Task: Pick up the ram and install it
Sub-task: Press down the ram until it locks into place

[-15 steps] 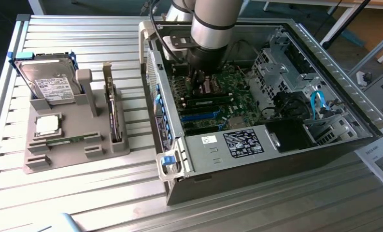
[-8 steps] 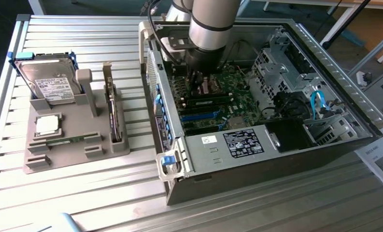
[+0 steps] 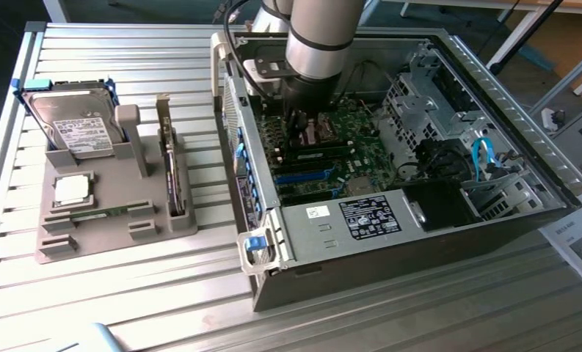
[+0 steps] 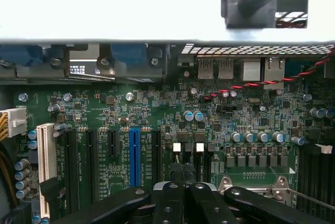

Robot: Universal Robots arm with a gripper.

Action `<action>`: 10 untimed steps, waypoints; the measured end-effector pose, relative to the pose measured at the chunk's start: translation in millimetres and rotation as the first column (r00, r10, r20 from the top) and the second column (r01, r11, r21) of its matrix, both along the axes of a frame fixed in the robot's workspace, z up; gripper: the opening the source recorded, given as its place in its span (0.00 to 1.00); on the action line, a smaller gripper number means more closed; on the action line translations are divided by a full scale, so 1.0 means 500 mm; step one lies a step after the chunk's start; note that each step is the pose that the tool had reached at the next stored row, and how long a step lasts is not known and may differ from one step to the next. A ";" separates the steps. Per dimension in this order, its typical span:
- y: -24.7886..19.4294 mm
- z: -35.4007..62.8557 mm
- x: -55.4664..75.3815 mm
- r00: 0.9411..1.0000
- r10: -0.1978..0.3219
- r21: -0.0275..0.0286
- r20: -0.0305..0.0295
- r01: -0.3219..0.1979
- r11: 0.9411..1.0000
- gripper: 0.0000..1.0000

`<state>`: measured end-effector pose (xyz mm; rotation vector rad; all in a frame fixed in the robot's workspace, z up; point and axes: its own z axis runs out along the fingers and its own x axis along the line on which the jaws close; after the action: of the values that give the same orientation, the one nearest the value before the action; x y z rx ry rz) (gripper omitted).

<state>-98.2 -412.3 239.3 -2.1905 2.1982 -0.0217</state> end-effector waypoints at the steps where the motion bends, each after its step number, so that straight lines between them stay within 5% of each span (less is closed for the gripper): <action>1: 0.0000 -0.001 0.000 1.000 0.000 0.000 0.000 0.000 1.000 0.10; 10: -0.0001 -0.010 0.000 1.000 0.000 -0.001 0.000 0.000 1.000 0.10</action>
<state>-98.2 -412.3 234.1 -2.1911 2.1986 -0.0220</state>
